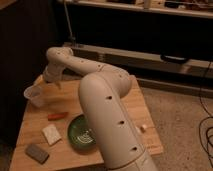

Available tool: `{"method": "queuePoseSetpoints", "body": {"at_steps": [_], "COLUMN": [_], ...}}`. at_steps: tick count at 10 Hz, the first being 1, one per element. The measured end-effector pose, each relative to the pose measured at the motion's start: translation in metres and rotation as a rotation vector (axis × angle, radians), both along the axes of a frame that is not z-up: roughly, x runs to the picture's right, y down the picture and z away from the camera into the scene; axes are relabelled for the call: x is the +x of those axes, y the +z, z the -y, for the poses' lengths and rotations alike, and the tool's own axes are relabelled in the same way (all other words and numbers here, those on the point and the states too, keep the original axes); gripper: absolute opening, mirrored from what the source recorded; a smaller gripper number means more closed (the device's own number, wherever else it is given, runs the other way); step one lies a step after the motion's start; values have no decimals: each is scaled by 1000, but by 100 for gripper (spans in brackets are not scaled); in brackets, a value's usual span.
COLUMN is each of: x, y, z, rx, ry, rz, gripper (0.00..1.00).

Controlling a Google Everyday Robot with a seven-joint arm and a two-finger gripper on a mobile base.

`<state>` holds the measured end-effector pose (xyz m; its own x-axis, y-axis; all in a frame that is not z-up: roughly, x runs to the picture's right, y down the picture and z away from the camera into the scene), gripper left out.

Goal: Pick up the ceramic cup

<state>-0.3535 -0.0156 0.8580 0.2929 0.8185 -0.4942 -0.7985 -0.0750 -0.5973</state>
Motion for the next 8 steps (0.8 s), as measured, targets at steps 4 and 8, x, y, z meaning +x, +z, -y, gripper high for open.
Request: {"method": "queuePoseSetpoints", "body": {"at_steps": [4,8], "x": [0,-3], "y": [5,10], "z": [-8,-23], "rx": [-1,-5], "ry": [-6,-11], "rz": [-1,-4], "gripper": [80,80]}}
